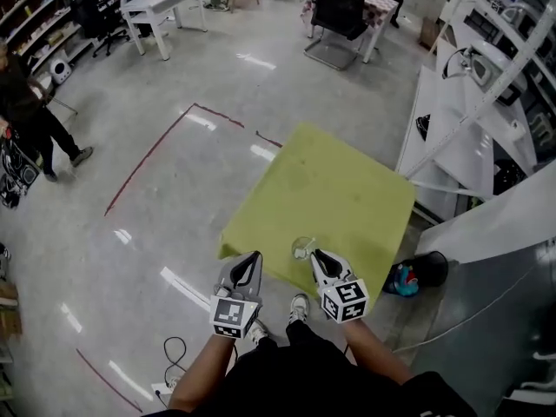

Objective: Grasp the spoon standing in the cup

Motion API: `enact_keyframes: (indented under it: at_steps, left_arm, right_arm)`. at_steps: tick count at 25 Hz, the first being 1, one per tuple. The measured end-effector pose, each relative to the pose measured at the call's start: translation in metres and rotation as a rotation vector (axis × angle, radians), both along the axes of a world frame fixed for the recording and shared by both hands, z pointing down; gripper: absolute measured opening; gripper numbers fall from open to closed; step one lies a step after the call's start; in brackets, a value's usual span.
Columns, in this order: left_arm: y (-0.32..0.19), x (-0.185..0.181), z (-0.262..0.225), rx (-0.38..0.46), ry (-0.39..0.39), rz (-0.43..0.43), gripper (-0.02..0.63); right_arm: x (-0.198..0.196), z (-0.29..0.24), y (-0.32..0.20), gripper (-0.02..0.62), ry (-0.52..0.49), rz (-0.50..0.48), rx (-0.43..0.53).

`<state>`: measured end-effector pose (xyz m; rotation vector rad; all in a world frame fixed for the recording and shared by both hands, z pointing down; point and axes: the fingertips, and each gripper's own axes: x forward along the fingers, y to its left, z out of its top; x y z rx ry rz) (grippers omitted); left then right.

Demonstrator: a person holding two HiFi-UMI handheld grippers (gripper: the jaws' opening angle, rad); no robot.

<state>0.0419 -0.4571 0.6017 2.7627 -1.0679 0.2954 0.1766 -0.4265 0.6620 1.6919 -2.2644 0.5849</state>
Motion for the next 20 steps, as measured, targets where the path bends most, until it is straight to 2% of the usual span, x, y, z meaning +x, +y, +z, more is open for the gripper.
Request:
enact_keyframes:
  at_steps: [3,5,6,11,20]
  left_arm:
    - [-0.005,0.008,0.014,-0.024,-0.008,-0.002,0.006]
    - [-0.008,0.011,0.023,-0.042,-0.014,-0.003,0.006]
    - [-0.009,0.012,0.027,-0.050,-0.019,-0.003,0.006]
    - [-0.011,0.017,0.040,-0.077,-0.038,-0.008,0.006]
    - [-0.013,0.013,0.063,-0.120,-0.072,-0.027,0.006]
  right_arm:
    - [0.014,0.032,-0.009,0.027,-0.008,0.015,-0.067]
    - [0.021,0.052,-0.015,0.119,-0.020,0.026,-0.114]
    - [0.023,0.061,-0.018,0.126,-0.021,0.030,-0.134]
    - [0.036,0.098,-0.032,0.127,-0.009,0.034,-0.201]
    - [0.037,0.133,-0.046,0.110,-0.005,0.024,-0.248]
